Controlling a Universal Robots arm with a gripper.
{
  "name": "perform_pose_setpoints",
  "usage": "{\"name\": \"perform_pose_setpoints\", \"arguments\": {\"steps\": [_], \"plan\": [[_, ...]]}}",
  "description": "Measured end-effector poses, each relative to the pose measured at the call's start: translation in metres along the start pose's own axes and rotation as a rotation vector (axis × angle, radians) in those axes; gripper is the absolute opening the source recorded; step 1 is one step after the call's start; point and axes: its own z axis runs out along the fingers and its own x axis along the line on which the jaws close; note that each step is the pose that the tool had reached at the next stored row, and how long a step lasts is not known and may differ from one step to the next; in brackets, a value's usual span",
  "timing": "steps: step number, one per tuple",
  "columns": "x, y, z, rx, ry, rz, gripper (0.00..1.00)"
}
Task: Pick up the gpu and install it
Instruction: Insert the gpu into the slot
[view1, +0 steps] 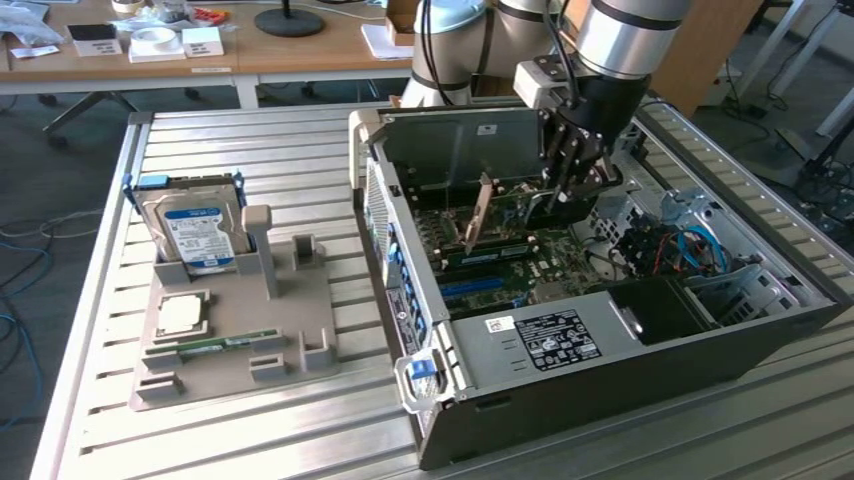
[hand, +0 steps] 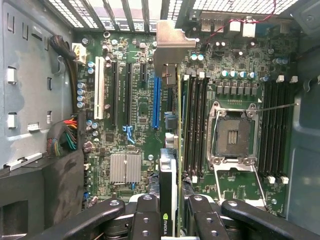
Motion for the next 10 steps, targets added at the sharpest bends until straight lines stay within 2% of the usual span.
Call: {"name": "perform_pose_setpoints", "arguments": {"steps": [10], "plan": [[0.0001,0.0,0.0018,0.0,0.0,0.0,0.27]]}}
